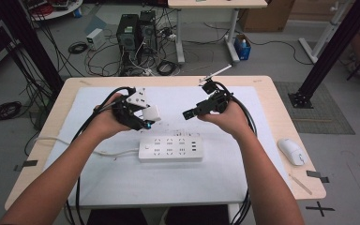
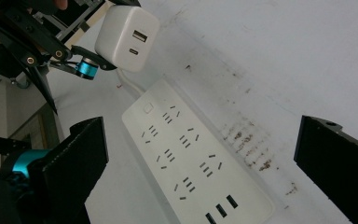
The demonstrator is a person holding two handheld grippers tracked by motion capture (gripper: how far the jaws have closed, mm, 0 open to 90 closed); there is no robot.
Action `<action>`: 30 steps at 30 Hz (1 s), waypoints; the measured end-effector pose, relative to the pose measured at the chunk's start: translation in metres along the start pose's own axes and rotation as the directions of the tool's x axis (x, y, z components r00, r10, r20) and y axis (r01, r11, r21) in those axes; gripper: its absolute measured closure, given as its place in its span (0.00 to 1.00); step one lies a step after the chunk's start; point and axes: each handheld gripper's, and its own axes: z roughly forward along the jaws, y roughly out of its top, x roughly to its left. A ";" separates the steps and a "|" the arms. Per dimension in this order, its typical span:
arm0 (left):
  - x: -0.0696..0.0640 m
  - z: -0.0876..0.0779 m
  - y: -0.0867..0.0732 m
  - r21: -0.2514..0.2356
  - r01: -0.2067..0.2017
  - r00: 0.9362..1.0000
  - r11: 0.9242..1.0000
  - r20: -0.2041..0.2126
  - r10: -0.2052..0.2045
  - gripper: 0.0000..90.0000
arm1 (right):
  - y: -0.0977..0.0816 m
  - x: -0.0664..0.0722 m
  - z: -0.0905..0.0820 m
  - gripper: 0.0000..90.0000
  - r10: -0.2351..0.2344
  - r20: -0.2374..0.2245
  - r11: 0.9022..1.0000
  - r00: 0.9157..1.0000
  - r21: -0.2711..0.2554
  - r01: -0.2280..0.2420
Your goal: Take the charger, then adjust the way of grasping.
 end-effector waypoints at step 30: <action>-0.013 0.007 0.017 -0.043 -0.070 0.997 0.997 0.006 0.070 0.47 | 0.008 0.005 0.004 0.02 0.019 -0.040 0.999 0.999 -0.030 -0.020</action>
